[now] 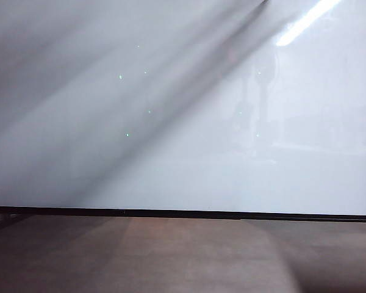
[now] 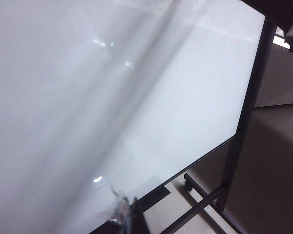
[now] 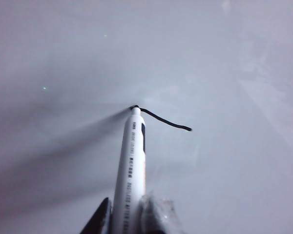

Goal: Reach to the right to find the marker pen, pick it up, and write the number 0 on the whiteboard.

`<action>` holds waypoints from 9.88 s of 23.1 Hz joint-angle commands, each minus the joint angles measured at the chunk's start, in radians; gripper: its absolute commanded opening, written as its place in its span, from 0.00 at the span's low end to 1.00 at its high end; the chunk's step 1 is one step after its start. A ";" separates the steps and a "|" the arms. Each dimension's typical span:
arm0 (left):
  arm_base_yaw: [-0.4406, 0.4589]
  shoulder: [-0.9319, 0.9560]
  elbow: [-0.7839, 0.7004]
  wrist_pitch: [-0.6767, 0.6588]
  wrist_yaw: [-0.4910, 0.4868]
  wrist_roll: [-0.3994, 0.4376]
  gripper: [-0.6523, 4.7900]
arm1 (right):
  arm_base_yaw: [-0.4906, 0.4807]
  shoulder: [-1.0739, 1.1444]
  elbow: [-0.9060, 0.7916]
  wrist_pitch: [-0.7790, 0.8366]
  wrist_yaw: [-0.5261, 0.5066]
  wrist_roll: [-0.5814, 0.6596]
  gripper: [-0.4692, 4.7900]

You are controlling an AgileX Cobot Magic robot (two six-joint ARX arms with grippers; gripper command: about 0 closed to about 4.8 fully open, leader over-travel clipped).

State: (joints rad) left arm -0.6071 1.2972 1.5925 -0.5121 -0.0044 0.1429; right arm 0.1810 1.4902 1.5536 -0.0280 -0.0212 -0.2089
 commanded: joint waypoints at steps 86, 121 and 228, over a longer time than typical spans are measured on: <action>0.000 -0.004 0.003 -0.003 -0.003 0.007 0.11 | 0.001 0.020 0.006 -0.051 -0.018 -0.004 0.08; 0.000 -0.004 0.002 -0.006 -0.003 0.029 0.11 | -0.010 0.068 0.003 -0.142 0.027 -0.005 0.08; 0.000 -0.005 0.002 0.012 0.001 0.041 0.11 | -0.090 -0.023 0.006 -0.027 -0.026 0.003 0.08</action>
State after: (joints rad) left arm -0.6071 1.2968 1.5921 -0.5125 -0.0044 0.1837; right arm 0.0914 1.4696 1.5532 -0.0731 -0.0463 -0.2100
